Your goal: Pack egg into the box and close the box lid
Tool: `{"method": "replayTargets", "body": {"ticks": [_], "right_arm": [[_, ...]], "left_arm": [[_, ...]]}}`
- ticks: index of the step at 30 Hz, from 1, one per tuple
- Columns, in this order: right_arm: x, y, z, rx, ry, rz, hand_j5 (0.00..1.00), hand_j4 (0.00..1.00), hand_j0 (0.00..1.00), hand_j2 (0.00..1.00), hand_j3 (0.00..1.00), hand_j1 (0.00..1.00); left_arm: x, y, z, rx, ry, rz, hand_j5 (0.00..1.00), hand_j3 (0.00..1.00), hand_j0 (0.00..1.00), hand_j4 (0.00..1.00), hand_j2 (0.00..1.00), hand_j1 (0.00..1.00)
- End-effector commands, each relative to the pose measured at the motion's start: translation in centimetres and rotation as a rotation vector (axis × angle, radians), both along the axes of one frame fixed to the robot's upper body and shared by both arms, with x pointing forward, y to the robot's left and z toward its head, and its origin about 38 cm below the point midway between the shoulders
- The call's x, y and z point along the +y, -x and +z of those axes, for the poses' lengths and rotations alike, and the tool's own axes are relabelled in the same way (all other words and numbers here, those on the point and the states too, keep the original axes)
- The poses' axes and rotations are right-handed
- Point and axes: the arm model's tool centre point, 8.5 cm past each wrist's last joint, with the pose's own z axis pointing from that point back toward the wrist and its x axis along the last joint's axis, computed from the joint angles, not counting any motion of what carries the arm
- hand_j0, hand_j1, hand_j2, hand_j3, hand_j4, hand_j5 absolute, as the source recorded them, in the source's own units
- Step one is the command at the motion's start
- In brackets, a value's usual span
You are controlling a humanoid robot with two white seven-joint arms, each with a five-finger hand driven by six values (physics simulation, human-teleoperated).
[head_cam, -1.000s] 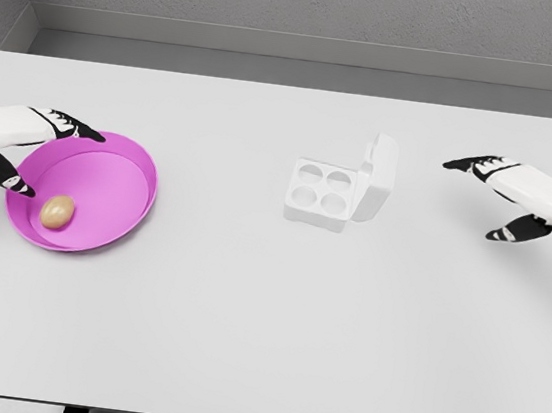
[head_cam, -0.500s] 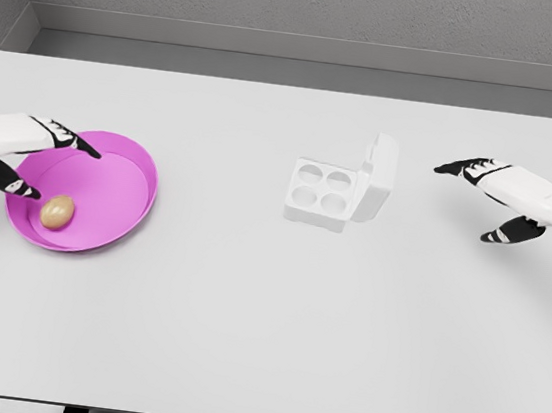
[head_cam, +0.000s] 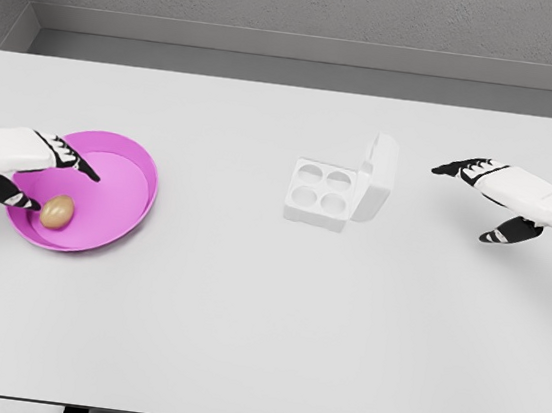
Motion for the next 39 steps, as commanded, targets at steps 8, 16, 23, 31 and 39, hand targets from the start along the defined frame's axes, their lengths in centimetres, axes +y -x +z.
{"method": "replayTargets", "body": {"ticks": [8,16,23,31,39], "right_arm": [[-0.1,0.0,0.0,0.001,-0.005,-0.003,1.0,1.0,1.0,1.0,1.0,1.0],[0.0,0.0,-0.1,0.003,-0.005,-0.002,1.0,1.0,1.0,1.0,1.0,1.0],[0.4,-0.1,-0.4,0.002,0.006,0.001,1.0,1.0,1.0,1.0,1.0,1.0],[0.4,-0.1,-0.4,0.004,0.006,0.001,1.0,1.0,1.0,1.0,1.0,1.0],[0.4,-0.1,-0.3,0.002,0.008,0.0,1.0,1.0,1.0,1.0,1.0,1.0]], "left_arm": [[0.1,0.4,0.2,-0.011,-0.016,-0.015,0.82,0.82,0.82,0.82,0.82,0.82],[0.5,0.8,0.0,-0.01,-0.034,-0.015,0.82,0.82,0.82,0.82,0.82,0.82],[0.3,0.9,-0.6,0.005,-0.036,-0.021,0.82,0.82,0.82,0.82,0.82,0.82],[0.4,1.1,-1.1,0.019,-0.041,-0.02,0.82,0.82,0.82,0.82,0.82,0.82],[0.5,1.1,-1.3,0.016,-0.057,-0.03,0.82,0.82,0.82,0.82,0.82,0.82]]}}
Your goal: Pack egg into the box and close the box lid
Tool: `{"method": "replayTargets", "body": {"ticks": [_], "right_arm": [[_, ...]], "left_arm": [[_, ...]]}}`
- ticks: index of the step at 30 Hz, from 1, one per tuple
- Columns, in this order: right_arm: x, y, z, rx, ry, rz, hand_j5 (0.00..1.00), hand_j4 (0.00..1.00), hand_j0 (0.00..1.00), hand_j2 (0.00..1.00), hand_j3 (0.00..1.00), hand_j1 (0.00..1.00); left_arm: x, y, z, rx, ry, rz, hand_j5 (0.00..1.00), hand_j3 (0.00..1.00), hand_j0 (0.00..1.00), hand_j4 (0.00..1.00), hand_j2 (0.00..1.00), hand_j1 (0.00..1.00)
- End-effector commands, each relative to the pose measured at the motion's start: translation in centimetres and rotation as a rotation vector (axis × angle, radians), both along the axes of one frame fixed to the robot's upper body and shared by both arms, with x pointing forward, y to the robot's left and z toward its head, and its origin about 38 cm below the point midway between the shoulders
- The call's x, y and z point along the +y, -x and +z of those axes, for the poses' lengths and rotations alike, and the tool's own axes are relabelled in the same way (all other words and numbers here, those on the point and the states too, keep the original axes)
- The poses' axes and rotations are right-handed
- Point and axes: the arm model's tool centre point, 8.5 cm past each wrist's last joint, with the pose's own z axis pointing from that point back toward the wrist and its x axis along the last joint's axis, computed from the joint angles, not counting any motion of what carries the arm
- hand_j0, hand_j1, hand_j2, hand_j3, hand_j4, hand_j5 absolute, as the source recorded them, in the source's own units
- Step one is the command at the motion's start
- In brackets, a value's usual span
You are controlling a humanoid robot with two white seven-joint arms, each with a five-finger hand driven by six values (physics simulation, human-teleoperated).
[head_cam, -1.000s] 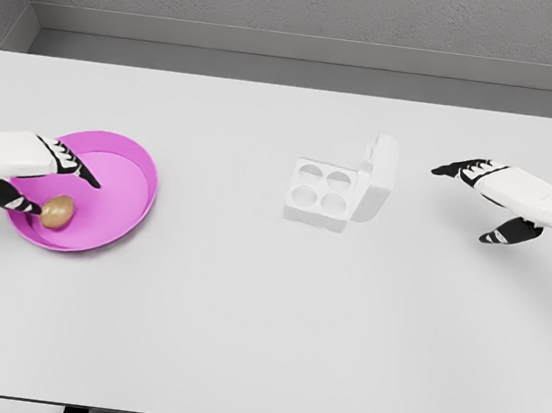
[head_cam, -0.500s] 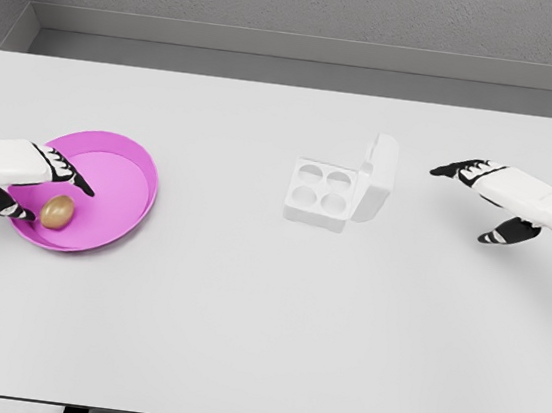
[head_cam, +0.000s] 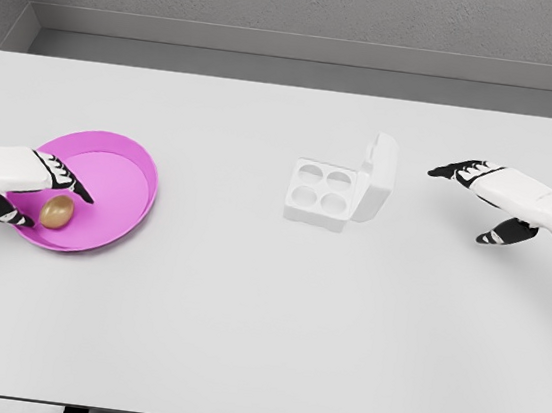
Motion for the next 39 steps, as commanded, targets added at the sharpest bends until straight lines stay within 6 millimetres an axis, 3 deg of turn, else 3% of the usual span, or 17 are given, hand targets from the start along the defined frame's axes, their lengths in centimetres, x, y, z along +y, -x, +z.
{"method": "replayTargets", "body": {"ticks": [1,39], "right_arm": [[-0.1,0.0,0.1,-0.001,-0.006,-0.003,1.0,1.0,1.0,1.0,1.0,1.0],[0.0,0.0,0.0,0.001,-0.004,-0.003,1.0,1.0,1.0,1.0,1.0,1.0]], "left_arm": [[-0.1,-0.1,0.0,-0.002,0.003,-0.002,0.82,0.82,0.82,0.82,0.82,0.82],[-0.6,-0.7,-1.8,0.027,-0.012,-0.007,0.82,0.82,0.82,0.82,0.82,0.82]]}}
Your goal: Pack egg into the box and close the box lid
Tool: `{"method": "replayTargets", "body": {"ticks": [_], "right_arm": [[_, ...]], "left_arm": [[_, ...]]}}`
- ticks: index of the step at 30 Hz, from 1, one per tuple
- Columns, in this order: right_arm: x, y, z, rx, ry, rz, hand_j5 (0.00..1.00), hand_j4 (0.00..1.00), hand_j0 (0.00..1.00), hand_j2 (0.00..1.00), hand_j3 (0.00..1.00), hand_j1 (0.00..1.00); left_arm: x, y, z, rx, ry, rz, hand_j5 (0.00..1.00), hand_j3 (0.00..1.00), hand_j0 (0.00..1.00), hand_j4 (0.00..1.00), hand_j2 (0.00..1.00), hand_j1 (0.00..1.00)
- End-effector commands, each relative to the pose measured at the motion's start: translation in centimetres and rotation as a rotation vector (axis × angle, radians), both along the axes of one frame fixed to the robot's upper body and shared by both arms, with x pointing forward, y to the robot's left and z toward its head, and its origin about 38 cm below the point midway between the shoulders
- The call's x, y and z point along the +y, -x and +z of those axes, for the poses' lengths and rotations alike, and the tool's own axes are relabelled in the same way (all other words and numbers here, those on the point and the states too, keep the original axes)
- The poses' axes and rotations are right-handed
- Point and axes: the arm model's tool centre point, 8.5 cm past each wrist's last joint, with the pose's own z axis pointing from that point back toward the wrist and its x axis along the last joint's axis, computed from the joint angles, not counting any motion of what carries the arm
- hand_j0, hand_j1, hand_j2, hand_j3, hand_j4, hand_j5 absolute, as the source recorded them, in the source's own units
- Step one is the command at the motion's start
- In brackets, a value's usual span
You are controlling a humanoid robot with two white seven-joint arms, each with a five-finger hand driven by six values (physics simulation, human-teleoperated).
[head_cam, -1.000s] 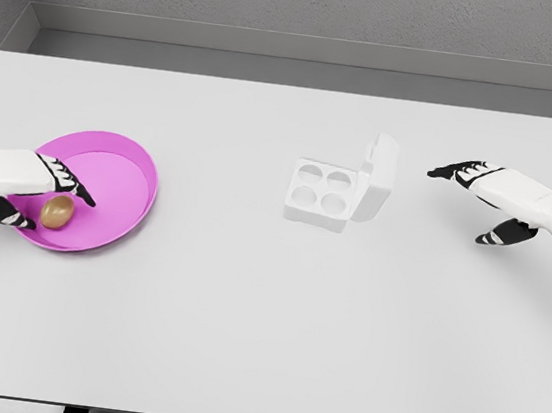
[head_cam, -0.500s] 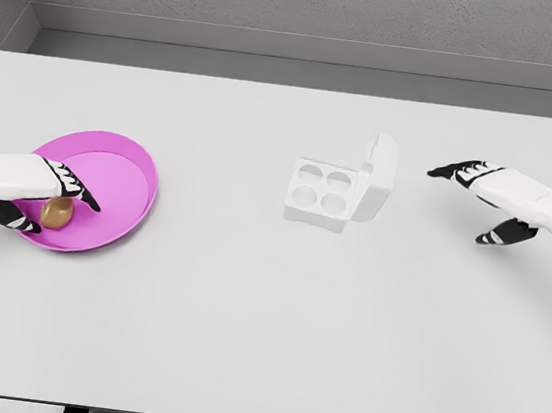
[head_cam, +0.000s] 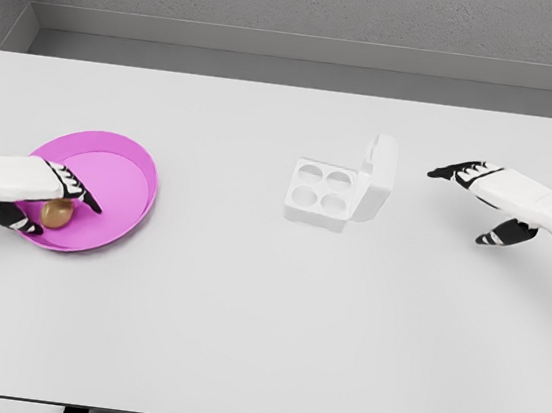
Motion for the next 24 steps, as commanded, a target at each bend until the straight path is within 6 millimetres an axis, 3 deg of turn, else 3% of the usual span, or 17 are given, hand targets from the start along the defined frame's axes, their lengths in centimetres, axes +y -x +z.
{"method": "replayTargets", "body": {"ticks": [1,17,20,24], "right_arm": [[0.0,0.0,0.1,0.0,-0.006,-0.003,1.0,1.0,1.0,1.0,1.0,1.0],[0.0,0.0,0.1,0.0,-0.006,-0.003,1.0,1.0,1.0,1.0,1.0,1.0],[1.5,-0.3,-0.9,0.003,0.006,0.012,1.0,1.0,1.0,1.0,1.0,1.0],[1.4,-0.3,-0.7,-0.002,0.011,0.011,1.0,1.0,1.0,1.0,1.0,1.0]], "left_arm": [[0.2,-0.2,0.1,-0.003,0.002,0.009,0.82,0.82,0.82,0.82,0.82,0.82],[0.2,-0.8,-0.5,0.0,-0.012,0.014,0.81,0.81,0.81,0.81,0.81,0.81],[0.3,-1.0,-0.6,0.0,-0.017,0.019,0.8,0.8,0.8,0.8,0.8,0.8],[0.3,-1.0,-0.8,0.003,-0.017,0.019,0.76,0.76,0.76,0.76,0.76,0.76]]}}
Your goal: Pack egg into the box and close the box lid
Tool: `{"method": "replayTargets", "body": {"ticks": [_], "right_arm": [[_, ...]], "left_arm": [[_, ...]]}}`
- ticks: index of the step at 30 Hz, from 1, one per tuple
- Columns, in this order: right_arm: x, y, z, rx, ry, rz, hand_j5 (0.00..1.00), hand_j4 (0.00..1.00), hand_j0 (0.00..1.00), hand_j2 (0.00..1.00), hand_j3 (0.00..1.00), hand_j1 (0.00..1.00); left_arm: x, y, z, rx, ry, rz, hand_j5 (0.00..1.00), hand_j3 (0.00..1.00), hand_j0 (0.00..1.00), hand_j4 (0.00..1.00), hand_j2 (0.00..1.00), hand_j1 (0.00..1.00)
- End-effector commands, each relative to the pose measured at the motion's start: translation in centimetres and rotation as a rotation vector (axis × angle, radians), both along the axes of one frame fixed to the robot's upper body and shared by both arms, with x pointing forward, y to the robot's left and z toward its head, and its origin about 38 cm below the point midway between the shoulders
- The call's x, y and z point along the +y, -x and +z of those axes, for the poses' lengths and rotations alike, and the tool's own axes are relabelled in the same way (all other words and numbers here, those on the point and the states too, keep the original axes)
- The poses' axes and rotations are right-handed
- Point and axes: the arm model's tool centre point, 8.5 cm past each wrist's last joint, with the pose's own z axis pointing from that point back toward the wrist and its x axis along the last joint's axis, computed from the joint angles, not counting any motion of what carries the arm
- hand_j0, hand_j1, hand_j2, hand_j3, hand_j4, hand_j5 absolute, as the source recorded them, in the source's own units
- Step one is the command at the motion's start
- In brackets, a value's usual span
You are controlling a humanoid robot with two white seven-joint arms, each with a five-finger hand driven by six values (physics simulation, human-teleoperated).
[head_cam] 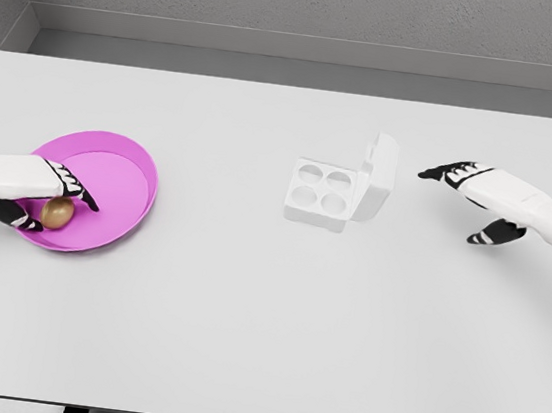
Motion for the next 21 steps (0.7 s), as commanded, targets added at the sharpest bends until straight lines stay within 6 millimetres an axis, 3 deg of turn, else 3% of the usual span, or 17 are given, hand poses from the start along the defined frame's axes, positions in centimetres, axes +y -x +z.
{"method": "replayTargets", "body": {"ticks": [1,16,21], "right_arm": [[0.08,-0.04,-0.02,-0.001,-0.003,-0.003,1.0,1.0,1.0,1.0,1.0,1.0],[0.1,-0.02,-0.15,0.002,-0.004,-0.003,1.0,1.0,1.0,1.0,1.0,1.0],[0.07,-0.02,-0.18,0.003,-0.004,-0.004,1.0,1.0,1.0,1.0,1.0,1.0]], "left_arm": [[-0.1,-0.13,0.05,-0.002,0.005,0.002,0.76,0.76,0.76,0.76,0.76,0.76],[-0.64,-0.18,-0.39,0.007,0.007,-0.01,0.66,0.66,0.66,0.66,0.66,0.66],[-0.61,-0.24,-0.23,0.003,0.01,-0.007,0.54,0.54,0.54,0.54,0.54,0.54]]}}
